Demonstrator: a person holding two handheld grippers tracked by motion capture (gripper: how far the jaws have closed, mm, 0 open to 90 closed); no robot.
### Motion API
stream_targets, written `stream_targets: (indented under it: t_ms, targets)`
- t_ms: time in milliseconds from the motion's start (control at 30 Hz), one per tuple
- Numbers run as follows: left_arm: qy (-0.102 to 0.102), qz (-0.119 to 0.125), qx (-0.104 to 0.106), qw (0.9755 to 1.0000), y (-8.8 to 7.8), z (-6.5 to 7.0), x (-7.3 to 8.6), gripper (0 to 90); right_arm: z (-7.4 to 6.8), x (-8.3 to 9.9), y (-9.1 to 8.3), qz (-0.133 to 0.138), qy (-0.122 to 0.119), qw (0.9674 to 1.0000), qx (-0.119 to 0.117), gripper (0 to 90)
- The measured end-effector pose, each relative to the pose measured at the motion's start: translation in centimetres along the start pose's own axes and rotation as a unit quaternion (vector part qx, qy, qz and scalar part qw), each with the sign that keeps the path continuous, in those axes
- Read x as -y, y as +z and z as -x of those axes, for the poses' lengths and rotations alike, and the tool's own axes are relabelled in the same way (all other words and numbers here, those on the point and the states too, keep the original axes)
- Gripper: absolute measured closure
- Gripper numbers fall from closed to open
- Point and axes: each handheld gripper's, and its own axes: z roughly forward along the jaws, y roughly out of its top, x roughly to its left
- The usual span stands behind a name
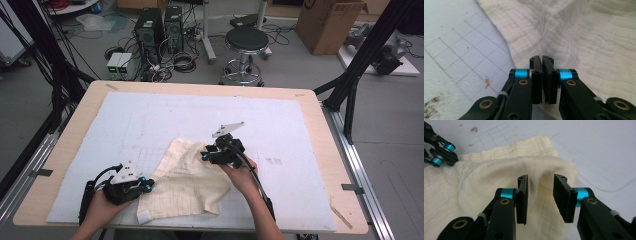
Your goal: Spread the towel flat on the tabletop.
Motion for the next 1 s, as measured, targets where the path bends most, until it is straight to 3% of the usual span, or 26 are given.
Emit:
stream_targets:
  t_ms: [133, 200, 300, 367, 433, 500, 567, 633, 833, 900, 933, 1000]
  targets:
    - [-0.004, 0.001, -0.001, 1.0000, 0.0, 0.0, 0.0, 85.6, 1.2, 1.5, -1.1, -0.001, 0.023, 0.9994, 0.024, 65.0]
    - [-0.005, 0.001, -0.002, 1.0000, 0.0, 0.0, 0.0, 85.0, 1.8, 2.2, -0.7, -0.012, 0.036, 0.9988, 0.030, 65.0]
    - [-0.005, 0.002, -0.003, 1.0000, 0.0, 0.0, 0.0, 84.5, 1.9, 2.6, 0.7, -0.039, 0.032, 0.9981, 0.035, 64.8]
    - [-0.004, 0.002, -0.004, 1.0000, 0.0, 0.0, 0.0, 84.2, 1.8, 2.8, 1.6, -0.055, 0.030, 0.9974, 0.036, 69.5]
    - [-0.005, 0.002, -0.004, 1.0000, 0.0, 0.0, 0.0, 83.9, 1.9, 2.9, 1.8, -0.049, 0.028, 0.9975, 0.042, 79.9]
    - [-0.004, 0.002, -0.003, 1.0000, 0.0, 0.0, 0.0, 83.9, 2.0, 3.0, 1.6, -0.053, 0.032, 0.9978, 0.024, 85.3]
    - [-0.004, 0.002, -0.003, 1.0000, 0.0, 0.0, 0.0, 83.9, 1.9, 2.9, 1.1, -0.057, 0.022, 0.9975, 0.036, 86.0]
    - [-0.004, 0.002, -0.004, 1.0000, 0.0, 0.0, 0.0, 83.9, 1.9, 3.1, 0.1, -0.044, 0.021, 0.9980, 0.040, 86.1]
    - [-0.005, 0.002, -0.005, 1.0000, 0.1, 0.0, 0.0, 83.8, 2.1, 5.0, -3.2, -0.048, 0.035, 0.9946, 0.085, 85.3]
    - [-0.005, 0.001, -0.004, 1.0000, 0.1, 0.0, 0.0, 83.6, 2.3, 5.9, -3.8, -0.062, 0.044, 0.9934, 0.086, 80.0]
    - [-0.004, 0.001, -0.002, 1.0000, 0.1, 0.0, 0.0, 83.2, 2.5, 6.2, -4.0, -0.060, 0.051, 0.9932, 0.085, 74.2]
    - [-0.011, 0.005, -0.002, 0.9999, 0.0, -0.2, -0.2, 79.0, 2.6, 6.5, -4.6, -0.042, 0.055, 0.9939, 0.085, 72.0]
